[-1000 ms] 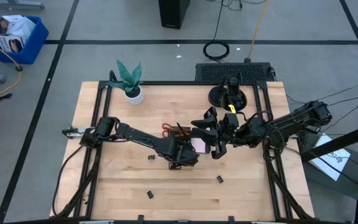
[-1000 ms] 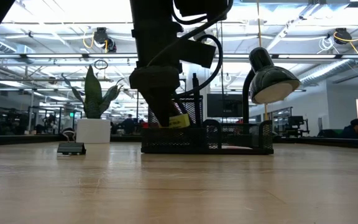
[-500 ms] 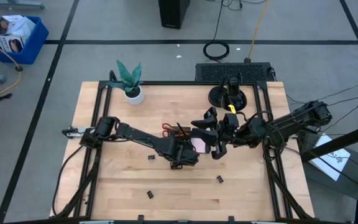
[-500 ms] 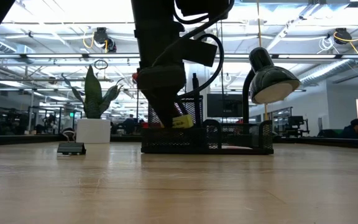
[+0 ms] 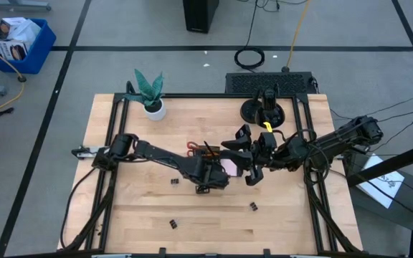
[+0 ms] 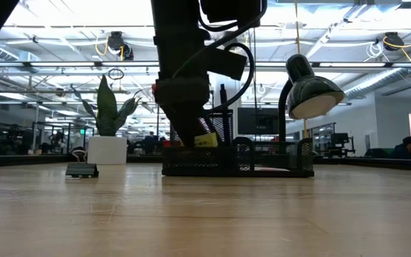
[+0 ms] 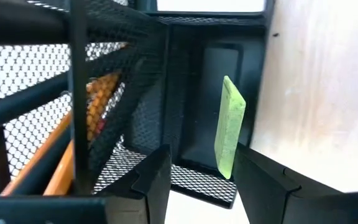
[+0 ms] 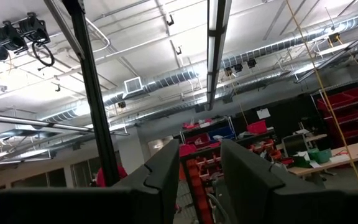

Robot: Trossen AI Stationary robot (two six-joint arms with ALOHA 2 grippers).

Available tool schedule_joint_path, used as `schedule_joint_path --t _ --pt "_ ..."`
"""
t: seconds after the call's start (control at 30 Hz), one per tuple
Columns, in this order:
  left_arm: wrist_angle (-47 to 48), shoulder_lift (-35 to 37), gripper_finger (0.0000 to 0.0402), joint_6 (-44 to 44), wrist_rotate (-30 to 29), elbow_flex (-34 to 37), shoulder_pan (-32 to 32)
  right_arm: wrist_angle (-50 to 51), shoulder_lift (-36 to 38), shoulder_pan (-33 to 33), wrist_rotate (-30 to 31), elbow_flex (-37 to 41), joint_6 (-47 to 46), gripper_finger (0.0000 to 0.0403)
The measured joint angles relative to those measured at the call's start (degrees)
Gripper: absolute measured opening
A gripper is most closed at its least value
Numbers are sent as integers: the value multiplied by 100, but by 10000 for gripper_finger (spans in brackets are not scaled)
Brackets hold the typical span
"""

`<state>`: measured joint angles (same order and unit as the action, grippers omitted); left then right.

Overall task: Pick and place office supplies into organizer
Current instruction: Put the green eraser into the desk organizer

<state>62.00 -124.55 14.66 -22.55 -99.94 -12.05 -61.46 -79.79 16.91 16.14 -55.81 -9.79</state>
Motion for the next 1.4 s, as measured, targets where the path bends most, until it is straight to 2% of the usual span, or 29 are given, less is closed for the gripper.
schedule_joint_path --t 0.17,0.33,1.07,1.4 --pt "107 0 171 50 -93 0 116 1 0 4 0 0 21 110" --pt "142 -2 171 48 108 0 205 1 0 4 2 0 21 110" --pt "187 -2 171 -41 296 0 167 1 0 3 2 0 150 110" --pt "222 -2 171 282 623 0 274 1 0 7 4 -2 150 110"
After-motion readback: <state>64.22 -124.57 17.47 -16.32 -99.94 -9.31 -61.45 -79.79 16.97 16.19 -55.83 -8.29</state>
